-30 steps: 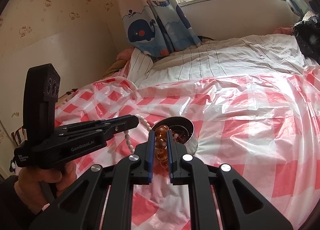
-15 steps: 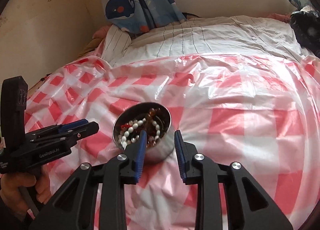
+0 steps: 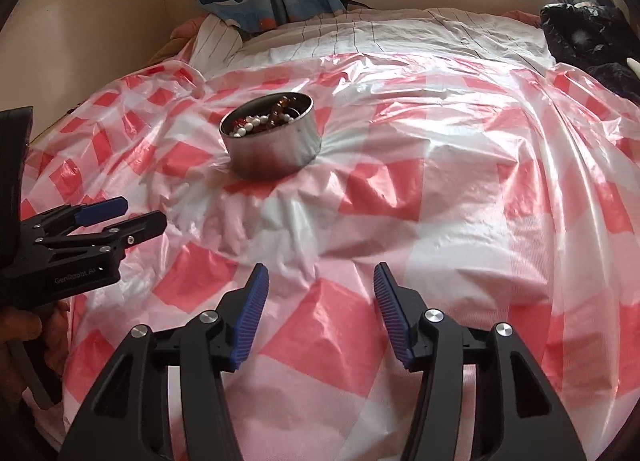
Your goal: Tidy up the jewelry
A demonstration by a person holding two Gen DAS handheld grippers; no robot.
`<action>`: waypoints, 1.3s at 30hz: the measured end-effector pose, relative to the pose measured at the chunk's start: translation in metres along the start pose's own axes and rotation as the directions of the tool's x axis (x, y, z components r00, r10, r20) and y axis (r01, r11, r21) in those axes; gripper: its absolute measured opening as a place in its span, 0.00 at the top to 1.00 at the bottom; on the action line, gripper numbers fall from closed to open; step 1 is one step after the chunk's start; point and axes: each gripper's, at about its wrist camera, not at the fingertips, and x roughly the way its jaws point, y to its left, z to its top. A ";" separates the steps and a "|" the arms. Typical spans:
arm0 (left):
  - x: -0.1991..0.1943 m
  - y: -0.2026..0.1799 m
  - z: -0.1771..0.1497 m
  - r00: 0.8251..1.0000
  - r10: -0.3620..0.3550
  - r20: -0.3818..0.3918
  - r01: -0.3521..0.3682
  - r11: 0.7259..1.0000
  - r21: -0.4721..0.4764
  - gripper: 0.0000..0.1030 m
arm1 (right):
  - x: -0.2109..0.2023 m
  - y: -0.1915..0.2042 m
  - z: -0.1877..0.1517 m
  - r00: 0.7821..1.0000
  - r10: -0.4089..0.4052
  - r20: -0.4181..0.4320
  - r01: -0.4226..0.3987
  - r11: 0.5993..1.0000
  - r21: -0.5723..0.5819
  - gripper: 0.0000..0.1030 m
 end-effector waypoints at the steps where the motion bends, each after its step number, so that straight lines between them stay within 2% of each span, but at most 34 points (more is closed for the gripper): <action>1: -0.001 0.000 -0.003 1.000 0.002 -0.001 -0.002 1.000 0.000 0.29 | 0.000 0.001 -0.001 1.000 -0.010 0.002 0.010 1.000 -0.001 0.45; 4: -0.001 0.000 -0.008 1.000 0.005 -0.005 -0.006 1.000 -0.005 0.29 | 0.002 0.005 -0.005 0.999 -0.045 0.011 0.046 0.999 -0.029 0.37; 14: -0.001 0.000 -0.016 0.999 0.037 -0.012 -0.037 0.999 -0.004 0.29 | 0.002 0.005 -0.011 0.997 -0.081 0.015 0.081 0.996 -0.027 0.33; 19: -0.001 0.003 -0.019 0.998 0.060 -0.009 -0.060 0.998 -0.008 0.18 | -0.002 0.004 -0.016 0.996 -0.092 0.014 0.092 0.996 -0.016 0.32; 28: -0.007 0.005 -0.030 0.998 0.059 -0.016 -0.060 0.998 -0.020 0.18 | -0.016 0.009 -0.035 0.993 -0.114 0.022 0.114 0.993 -0.026 0.25; 39: -0.021 0.008 -0.047 0.999 0.045 -0.008 -0.046 0.997 -0.057 0.18 | -0.033 0.014 -0.052 0.993 -0.108 0.043 0.109 0.994 -0.031 0.22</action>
